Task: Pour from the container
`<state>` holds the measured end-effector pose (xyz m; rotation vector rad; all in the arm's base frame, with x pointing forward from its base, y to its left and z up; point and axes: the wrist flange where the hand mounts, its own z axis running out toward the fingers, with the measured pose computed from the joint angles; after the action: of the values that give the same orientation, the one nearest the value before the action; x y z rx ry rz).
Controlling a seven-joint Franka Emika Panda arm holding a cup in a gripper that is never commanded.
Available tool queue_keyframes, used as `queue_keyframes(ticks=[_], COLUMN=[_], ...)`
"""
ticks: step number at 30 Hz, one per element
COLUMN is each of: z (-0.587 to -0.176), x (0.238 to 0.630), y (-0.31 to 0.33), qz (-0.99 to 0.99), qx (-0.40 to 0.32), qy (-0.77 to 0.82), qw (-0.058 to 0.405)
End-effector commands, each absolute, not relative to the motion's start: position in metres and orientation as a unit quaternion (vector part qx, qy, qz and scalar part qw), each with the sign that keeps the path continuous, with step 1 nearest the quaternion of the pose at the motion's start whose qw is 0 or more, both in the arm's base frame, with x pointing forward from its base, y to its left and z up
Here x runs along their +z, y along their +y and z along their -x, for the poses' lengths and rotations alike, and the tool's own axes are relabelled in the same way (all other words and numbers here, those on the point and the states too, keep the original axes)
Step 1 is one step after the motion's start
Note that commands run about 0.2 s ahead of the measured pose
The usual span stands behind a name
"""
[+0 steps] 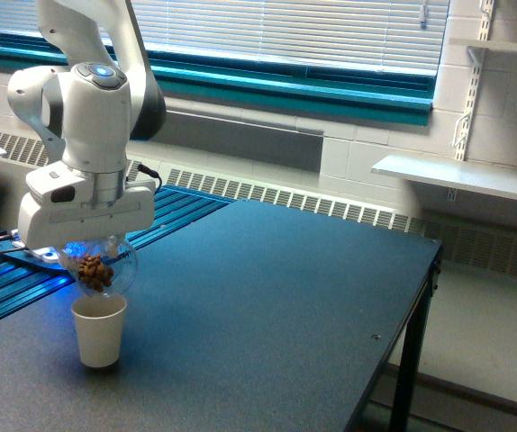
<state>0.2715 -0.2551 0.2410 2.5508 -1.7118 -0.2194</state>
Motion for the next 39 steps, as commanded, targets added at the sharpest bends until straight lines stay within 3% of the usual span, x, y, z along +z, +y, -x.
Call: queue_keyframes(ticks=[1, 39], z=[-0.27, -0.271], x=[0.246, 0.234], y=[-0.257, -0.249], qz=[-0.827, -0.847], qx=[-0.073, -0.106], qy=[-0.556, -0.517], qw=[0.033, 0.07])
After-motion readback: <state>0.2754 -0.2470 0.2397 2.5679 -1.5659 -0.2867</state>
